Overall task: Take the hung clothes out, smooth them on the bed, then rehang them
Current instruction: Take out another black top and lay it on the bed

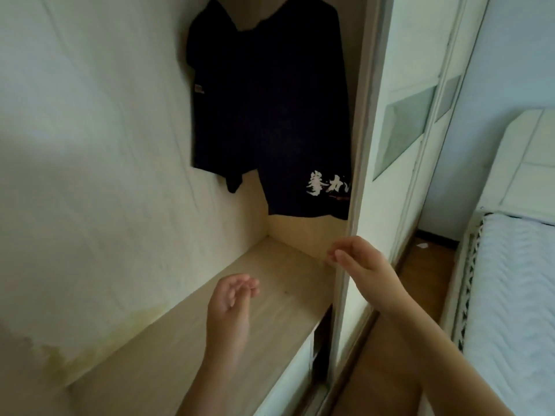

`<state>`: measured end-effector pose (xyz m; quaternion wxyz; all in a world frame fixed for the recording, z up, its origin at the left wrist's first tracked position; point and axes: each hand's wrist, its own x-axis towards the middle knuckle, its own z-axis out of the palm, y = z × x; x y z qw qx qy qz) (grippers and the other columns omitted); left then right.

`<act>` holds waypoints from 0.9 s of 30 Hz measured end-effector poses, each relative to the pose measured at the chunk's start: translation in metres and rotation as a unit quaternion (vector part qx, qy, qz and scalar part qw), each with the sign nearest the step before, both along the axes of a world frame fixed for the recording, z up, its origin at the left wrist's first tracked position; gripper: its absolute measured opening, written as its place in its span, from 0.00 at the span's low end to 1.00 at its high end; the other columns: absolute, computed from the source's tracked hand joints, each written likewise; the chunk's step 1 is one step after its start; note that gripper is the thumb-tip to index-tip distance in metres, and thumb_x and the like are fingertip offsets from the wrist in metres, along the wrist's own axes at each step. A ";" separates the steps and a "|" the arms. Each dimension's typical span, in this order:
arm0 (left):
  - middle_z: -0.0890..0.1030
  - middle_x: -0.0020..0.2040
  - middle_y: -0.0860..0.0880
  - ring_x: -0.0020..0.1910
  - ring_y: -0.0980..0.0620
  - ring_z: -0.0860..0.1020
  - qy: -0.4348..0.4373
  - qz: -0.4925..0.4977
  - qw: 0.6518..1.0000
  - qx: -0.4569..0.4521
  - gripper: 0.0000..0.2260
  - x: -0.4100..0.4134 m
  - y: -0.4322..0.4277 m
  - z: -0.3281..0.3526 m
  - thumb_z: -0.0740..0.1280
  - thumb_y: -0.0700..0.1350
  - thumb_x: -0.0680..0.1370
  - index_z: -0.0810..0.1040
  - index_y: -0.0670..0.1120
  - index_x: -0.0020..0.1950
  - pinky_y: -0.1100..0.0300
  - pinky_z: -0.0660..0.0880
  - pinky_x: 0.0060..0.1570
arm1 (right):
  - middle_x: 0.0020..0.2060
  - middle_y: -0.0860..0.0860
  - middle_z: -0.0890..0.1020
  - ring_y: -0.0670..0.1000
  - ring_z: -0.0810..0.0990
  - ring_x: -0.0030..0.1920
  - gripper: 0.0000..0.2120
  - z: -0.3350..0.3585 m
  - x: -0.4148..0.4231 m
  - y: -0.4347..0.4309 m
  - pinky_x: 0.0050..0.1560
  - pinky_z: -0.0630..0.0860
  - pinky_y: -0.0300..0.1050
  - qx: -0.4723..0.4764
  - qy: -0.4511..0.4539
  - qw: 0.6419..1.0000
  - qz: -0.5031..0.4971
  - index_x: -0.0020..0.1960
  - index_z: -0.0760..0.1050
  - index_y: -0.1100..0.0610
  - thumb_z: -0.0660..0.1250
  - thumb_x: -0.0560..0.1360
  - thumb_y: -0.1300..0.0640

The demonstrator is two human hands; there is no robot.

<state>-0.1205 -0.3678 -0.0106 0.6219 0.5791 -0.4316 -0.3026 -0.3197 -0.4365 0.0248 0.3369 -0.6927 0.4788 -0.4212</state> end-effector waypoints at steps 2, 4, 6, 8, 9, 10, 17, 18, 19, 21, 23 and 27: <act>0.81 0.45 0.51 0.40 0.64 0.80 -0.016 -0.003 1.000 -0.022 0.07 -0.006 -0.031 0.018 0.60 0.37 0.77 0.75 0.48 0.46 0.76 0.72 0.38 | 0.49 0.44 0.80 0.43 0.78 0.53 0.07 0.017 -0.012 -0.032 0.55 0.75 0.41 -0.019 0.019 0.999 0.029 0.52 0.73 0.47 0.61 0.77 0.56; 0.81 0.46 0.51 0.43 0.62 0.80 -0.038 0.007 0.998 -0.052 0.08 -0.006 -0.057 0.040 0.60 0.38 0.77 0.75 0.49 0.46 0.73 0.73 0.41 | 0.49 0.42 0.79 0.40 0.77 0.52 0.08 0.038 -0.016 -0.062 0.52 0.75 0.36 -0.039 0.041 0.997 0.060 0.51 0.71 0.42 0.60 0.77 0.55; 0.81 0.47 0.51 0.46 0.58 0.80 -0.075 0.029 0.994 -0.073 0.06 0.002 -0.081 0.054 0.62 0.42 0.77 0.74 0.53 0.46 0.66 0.72 0.47 | 0.49 0.40 0.78 0.39 0.76 0.50 0.08 0.056 -0.011 -0.092 0.47 0.73 0.31 -0.056 0.076 0.993 0.075 0.53 0.71 0.43 0.60 0.77 0.55; 0.81 0.48 0.52 0.51 0.52 0.79 -0.107 0.059 0.988 -0.089 0.01 0.014 -0.101 0.068 0.64 0.50 0.74 0.74 0.57 0.44 0.60 0.72 0.51 | 0.47 0.39 0.77 0.39 0.76 0.50 0.09 0.074 0.000 -0.118 0.44 0.70 0.27 -0.083 0.102 0.988 0.082 0.57 0.71 0.46 0.59 0.78 0.55; 0.81 0.49 0.52 0.52 0.50 0.79 -0.118 0.073 0.986 -0.097 0.02 0.021 -0.111 0.076 0.63 0.51 0.73 0.74 0.57 0.44 0.60 0.72 0.51 | 0.46 0.38 0.76 0.39 0.75 0.49 0.10 0.085 0.006 -0.130 0.45 0.70 0.27 -0.099 0.106 0.986 0.086 0.58 0.71 0.47 0.59 0.78 0.55; 0.80 0.49 0.53 0.53 0.50 0.78 -0.131 0.083 0.982 -0.104 0.03 0.027 -0.121 0.083 0.62 0.49 0.75 0.74 0.57 0.44 0.62 0.71 0.50 | 0.46 0.37 0.75 0.38 0.75 0.49 0.11 0.097 0.012 -0.141 0.46 0.70 0.27 -0.116 0.106 0.984 0.089 0.59 0.71 0.48 0.59 0.78 0.55; 0.77 0.50 0.60 0.52 0.61 0.76 -0.239 0.093 0.952 -0.165 0.13 0.060 -0.197 0.145 0.60 0.39 0.78 0.71 0.60 0.47 0.74 0.69 0.46 | 0.60 0.48 0.74 0.43 0.71 0.58 0.16 0.195 0.042 -0.214 0.56 0.67 0.36 -0.252 0.092 0.962 0.042 0.64 0.68 0.53 0.60 0.77 0.58; 0.77 0.50 0.59 0.52 0.62 0.76 -0.252 0.092 0.947 -0.176 0.13 0.065 -0.208 0.152 0.61 0.39 0.77 0.71 0.60 0.48 0.76 0.69 0.46 | 0.61 0.50 0.73 0.45 0.71 0.60 0.16 0.210 0.047 -0.225 0.56 0.66 0.36 -0.278 0.100 0.955 0.027 0.65 0.67 0.54 0.60 0.77 0.58; 0.77 0.50 0.58 0.52 0.61 0.76 -0.260 0.089 0.944 -0.182 0.12 0.071 -0.218 0.159 0.61 0.39 0.77 0.71 0.58 0.49 0.79 0.68 0.46 | 0.62 0.51 0.73 0.47 0.71 0.62 0.17 0.225 0.051 -0.234 0.57 0.65 0.36 -0.308 0.114 0.944 0.006 0.65 0.67 0.55 0.60 0.77 0.59; 0.78 0.51 0.57 0.53 0.61 0.76 -0.276 0.084 0.938 -0.194 0.10 0.084 -0.239 0.173 0.61 0.40 0.77 0.72 0.54 0.52 0.81 0.67 0.47 | 0.62 0.54 0.71 0.53 0.69 0.64 0.18 0.253 0.061 -0.254 0.59 0.66 0.40 -0.385 0.159 0.908 -0.042 0.66 0.66 0.58 0.60 0.77 0.59; 0.78 0.51 0.58 0.53 0.64 0.75 -0.290 0.086 0.930 -0.210 0.09 0.094 -0.255 0.187 0.61 0.40 0.77 0.73 0.52 0.54 0.81 0.66 0.48 | 0.64 0.58 0.69 0.58 0.67 0.65 0.20 0.278 0.073 -0.273 0.63 0.66 0.50 -0.442 0.243 0.858 -0.102 0.68 0.63 0.59 0.58 0.77 0.59; 0.77 0.51 0.59 0.53 0.65 0.75 -0.299 0.102 0.919 -0.235 0.09 0.113 -0.278 0.206 0.61 0.40 0.77 0.74 0.50 0.55 0.82 0.65 0.49 | 0.68 0.62 0.65 0.62 0.62 0.68 0.25 0.311 0.097 -0.310 0.69 0.57 0.61 -0.403 0.374 0.804 -0.228 0.72 0.54 0.61 0.56 0.78 0.54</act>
